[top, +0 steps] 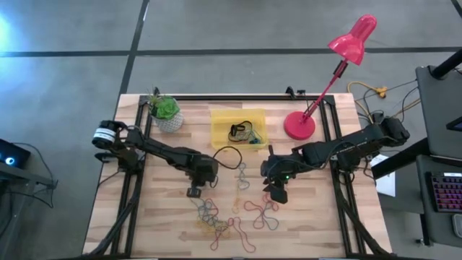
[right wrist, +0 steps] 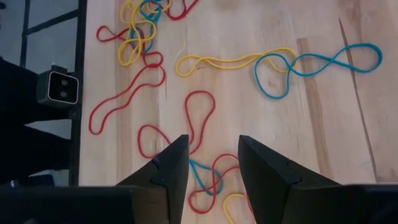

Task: Pick and place rubber bands into bin
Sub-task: Put the blue rubber band into the yellow bin

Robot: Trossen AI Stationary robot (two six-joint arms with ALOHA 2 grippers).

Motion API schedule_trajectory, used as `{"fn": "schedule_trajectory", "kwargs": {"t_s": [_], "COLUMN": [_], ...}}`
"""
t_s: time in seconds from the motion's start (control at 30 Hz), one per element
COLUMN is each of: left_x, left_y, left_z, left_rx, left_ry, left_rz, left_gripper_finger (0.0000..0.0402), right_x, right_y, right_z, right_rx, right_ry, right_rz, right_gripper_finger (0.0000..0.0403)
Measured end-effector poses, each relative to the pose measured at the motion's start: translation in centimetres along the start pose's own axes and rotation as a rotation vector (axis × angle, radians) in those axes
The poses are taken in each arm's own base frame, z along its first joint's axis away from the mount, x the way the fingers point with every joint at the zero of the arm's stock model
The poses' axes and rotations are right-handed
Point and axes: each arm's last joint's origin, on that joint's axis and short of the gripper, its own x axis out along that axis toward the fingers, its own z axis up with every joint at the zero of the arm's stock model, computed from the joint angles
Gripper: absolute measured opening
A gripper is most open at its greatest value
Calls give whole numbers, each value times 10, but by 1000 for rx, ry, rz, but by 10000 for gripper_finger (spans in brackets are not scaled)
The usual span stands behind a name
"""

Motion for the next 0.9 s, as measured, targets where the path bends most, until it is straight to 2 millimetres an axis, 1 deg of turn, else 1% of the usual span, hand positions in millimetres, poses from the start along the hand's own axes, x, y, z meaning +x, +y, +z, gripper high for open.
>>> {"fn": "schedule_trajectory", "kwargs": {"t_s": [0.17, 0.23, 0.37, 0.47, 0.57, 0.77, 0.9], "left_x": [-27, -36, -63, -75, -92, -114, -120], "left_y": [-3, -2, -3, -5, -6, -8, -7], "left_z": [4, 3, 3, 1, 0, -1, -3], "left_rx": [-11, -13, -20, -19, -32, -31, -18], "left_ry": [-115, -146, -265, -311, -389, -501, -521], "left_rz": [11, 60, 100, 114, 132, 167, 196], "left_gripper_finger": [0, 0, 0, 0, 0, 0, 0], "right_x": [0, 0, 0, 0, 0, 0, 0], "right_y": [0, 0, 0, 0, 0, 0, 0], "right_z": [0, 0, 0, 0, 1, 1, 1], "right_rx": [4, 4, 6, 6, 6, 8, 10], "right_ry": [0, 0, -5, -6, -9, -10, -17], "right_rz": [0, 0, -3, -3, -4, -4, -18], "right_gripper_finger": [127, 127, 127, 127, 127, 127, 127]}}
